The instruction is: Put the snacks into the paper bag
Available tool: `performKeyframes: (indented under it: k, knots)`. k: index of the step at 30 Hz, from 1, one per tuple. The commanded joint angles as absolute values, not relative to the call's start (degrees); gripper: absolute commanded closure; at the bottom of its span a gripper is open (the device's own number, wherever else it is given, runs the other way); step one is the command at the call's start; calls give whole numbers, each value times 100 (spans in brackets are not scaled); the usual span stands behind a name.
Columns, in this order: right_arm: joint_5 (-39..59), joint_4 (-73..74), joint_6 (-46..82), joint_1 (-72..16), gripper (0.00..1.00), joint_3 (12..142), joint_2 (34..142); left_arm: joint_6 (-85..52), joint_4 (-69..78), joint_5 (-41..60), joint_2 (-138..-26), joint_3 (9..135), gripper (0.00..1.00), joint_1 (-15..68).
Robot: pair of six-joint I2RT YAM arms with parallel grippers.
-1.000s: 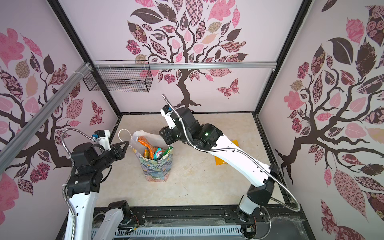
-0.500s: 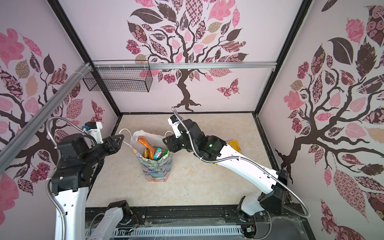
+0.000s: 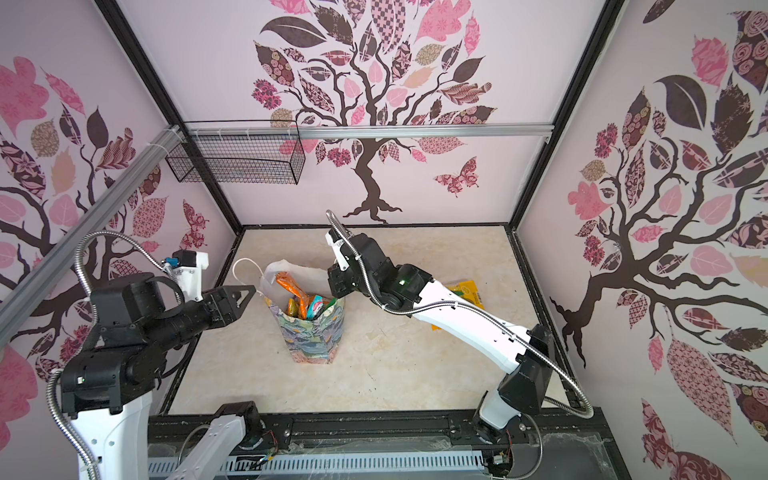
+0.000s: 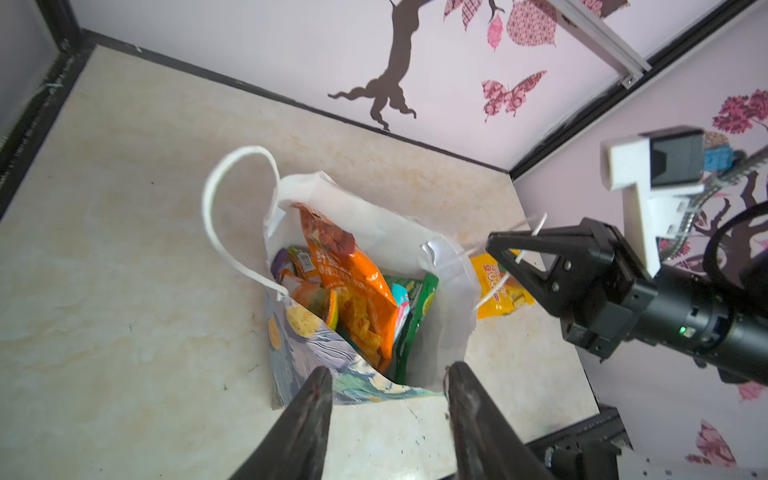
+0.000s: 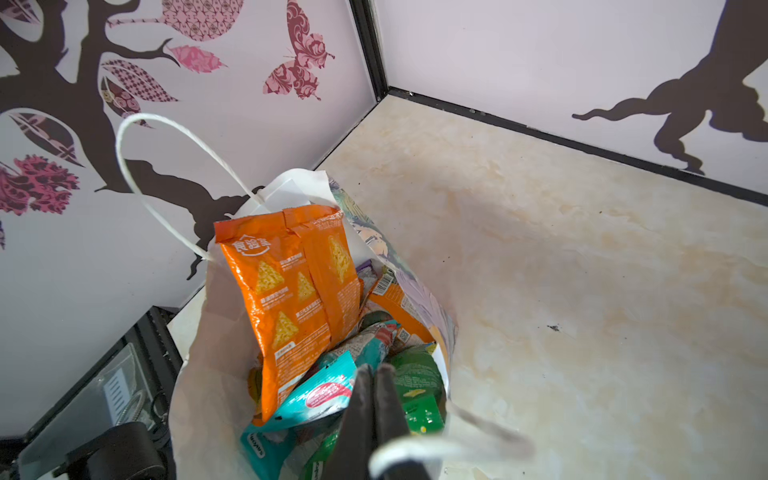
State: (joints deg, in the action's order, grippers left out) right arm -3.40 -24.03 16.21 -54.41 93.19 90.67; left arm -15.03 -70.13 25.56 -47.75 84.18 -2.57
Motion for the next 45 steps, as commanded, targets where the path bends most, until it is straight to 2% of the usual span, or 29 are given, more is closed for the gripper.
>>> performKeyframes:
  k: [1,6,11,15,20,25,31,37,45]
  knots:
    - [-477,-2008,1499,-5460,100,9519,8974,-1490,-7303,2407,-4881,8671,55,37]
    - [-177,-1271,1723,-5461,100,8683,8688,-1547,-7435,1484,-5181,8604,55,982]
    - [-69,-889,1802,-5465,99,8377,8565,-1861,-7880,-761,-5826,9053,53,2864]
    - [67,-711,1841,-5461,99,8177,8455,-2020,-7911,-1325,-6275,9232,47,3518]
    - [220,-494,1873,-5464,99,7870,8146,-2052,-7973,-2028,-6568,9159,37,3524]
    - [90,-310,1846,-5459,99,7501,7693,-2085,-7655,-2114,-6648,9051,30,3526]
    - [100,-146,1880,-5461,99,7173,7284,-2047,-7136,-1925,-6882,8887,28,3524]
    - [30,-54,1897,-5458,99,6912,6985,-2026,-7075,-2229,-7100,8849,27,3490]
    - [62,81,1942,-5463,98,6724,6768,-1903,-6661,-1908,-7101,8392,27,2975]
